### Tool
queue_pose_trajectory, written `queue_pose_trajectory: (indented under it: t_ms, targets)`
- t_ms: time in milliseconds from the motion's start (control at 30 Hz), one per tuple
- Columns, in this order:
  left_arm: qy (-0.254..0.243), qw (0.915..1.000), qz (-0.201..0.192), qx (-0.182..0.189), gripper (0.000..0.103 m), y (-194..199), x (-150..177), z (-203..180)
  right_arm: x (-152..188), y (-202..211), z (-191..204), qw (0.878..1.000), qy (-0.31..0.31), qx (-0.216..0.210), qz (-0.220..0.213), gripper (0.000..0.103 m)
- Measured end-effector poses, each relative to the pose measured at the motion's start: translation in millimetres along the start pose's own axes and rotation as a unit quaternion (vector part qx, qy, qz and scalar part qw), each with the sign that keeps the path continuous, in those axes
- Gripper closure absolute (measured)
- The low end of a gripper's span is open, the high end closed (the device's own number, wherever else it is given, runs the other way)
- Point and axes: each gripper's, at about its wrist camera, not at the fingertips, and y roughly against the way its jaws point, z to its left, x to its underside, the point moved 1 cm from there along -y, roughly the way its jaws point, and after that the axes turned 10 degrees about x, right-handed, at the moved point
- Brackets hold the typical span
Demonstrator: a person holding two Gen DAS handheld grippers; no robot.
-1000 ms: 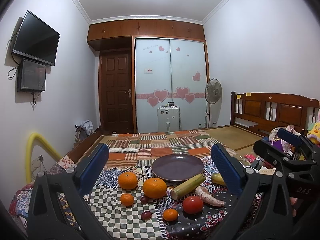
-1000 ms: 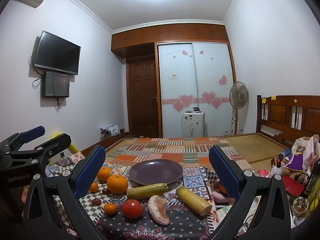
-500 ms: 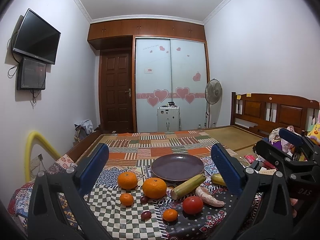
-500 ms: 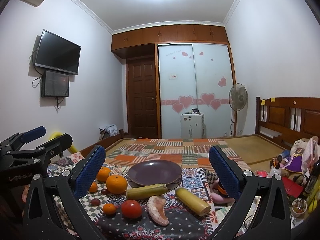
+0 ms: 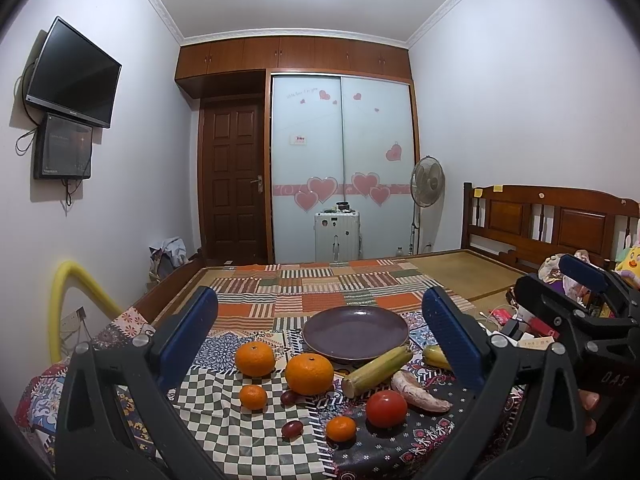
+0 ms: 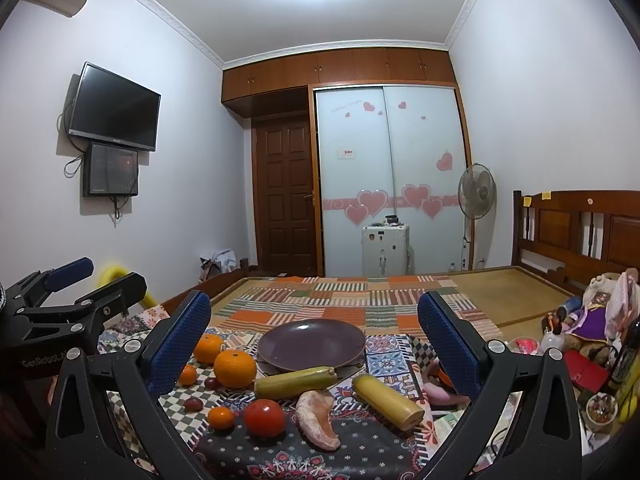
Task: Organize fruits
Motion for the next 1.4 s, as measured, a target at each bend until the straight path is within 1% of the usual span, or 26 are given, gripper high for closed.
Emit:
queue_pose_trajectory:
  t_ms: [867, 1000, 1133, 1200, 1267, 1333, 1400]
  targets:
    - [0.000, 1.0000, 0.000, 0.000, 0.000, -2, 1, -1, -1, -1, 1, 1.000, -0.001, -0.004, 0.003, 0.000]
    - [0.001, 1.0000, 0.005, 0.003, 0.000, -6, 4, 0, 3, -7, 1, 1.000, 0.005, -0.005, 0.012, 0.000]
    - [0.007, 0.9998, 0.020, 0.005, 0.000, -18, 11, 7, 12, -22, -3, 0.999, 0.013, 0.000, 0.037, 0.000]
    - [0.011, 0.9995, 0.030, 0.008, 0.002, -25, 14, 12, 19, -31, -7, 0.999, 0.017, 0.005, 0.051, 0.000]
    - [0.015, 0.9986, 0.050, 0.008, 0.013, -36, 20, 18, 28, -44, -13, 0.997, 0.027, 0.014, 0.073, 0.000]
    - [0.017, 0.9974, 0.069, 0.006, 0.018, -45, 27, 23, 37, -54, -20, 0.995, 0.035, 0.021, 0.091, 0.000]
    - [0.025, 0.9955, 0.092, 0.005, 0.023, -57, 33, 32, 45, -66, -25, 0.993, 0.042, 0.025, 0.110, 0.006]
